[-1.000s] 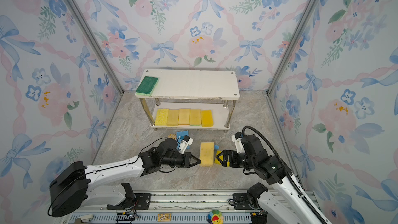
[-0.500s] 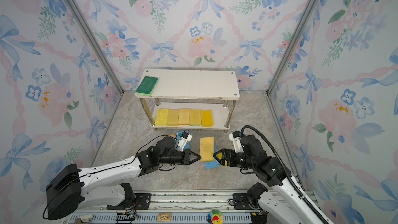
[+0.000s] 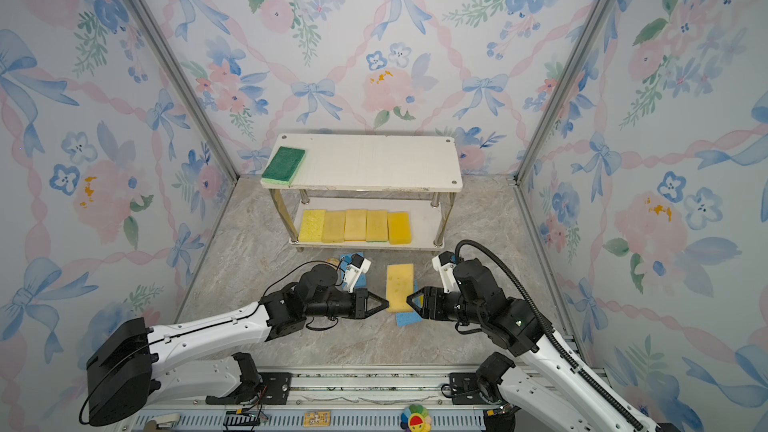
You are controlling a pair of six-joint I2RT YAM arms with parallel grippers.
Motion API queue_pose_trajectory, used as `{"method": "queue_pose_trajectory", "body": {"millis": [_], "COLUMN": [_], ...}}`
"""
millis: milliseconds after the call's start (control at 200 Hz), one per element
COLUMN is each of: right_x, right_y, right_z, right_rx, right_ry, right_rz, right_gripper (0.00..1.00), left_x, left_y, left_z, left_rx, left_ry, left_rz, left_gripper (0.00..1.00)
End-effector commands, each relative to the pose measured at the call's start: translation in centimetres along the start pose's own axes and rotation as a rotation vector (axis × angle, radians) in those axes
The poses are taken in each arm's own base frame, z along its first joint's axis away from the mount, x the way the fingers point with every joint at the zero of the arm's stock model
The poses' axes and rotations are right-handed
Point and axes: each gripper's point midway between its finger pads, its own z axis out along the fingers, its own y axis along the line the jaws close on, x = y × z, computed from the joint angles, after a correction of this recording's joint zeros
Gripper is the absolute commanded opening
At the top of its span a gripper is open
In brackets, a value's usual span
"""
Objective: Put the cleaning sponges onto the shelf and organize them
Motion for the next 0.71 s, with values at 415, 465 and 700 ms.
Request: {"method": "queue_pose_trajectory", "body": {"millis": [415, 465, 700], "right_x": [0.1, 0.1, 0.0], "right_y": [0.6, 0.8, 1.1], "right_z": [1.4, 1.4, 1.7], "right_rx": [0.019, 0.018, 0.028], "right_ry": [0.009, 0.010, 0.015], "right_rz": [-0.033, -0.035, -0.045], "right_gripper": [0.46, 0.44, 0.33], "left_x": [-0.3, -0.3, -0.3], "left_y": [-1.5, -1.4, -1.4], "left_z": [-0.6, -0.6, -0.8], "left_rx": [0.028, 0.026, 0.026], "left_ry": [-0.019, -0.019, -0.022], "left_rz": [0.013, 0.012, 0.013], "left_gripper": [0.01, 0.01, 0.02]}}
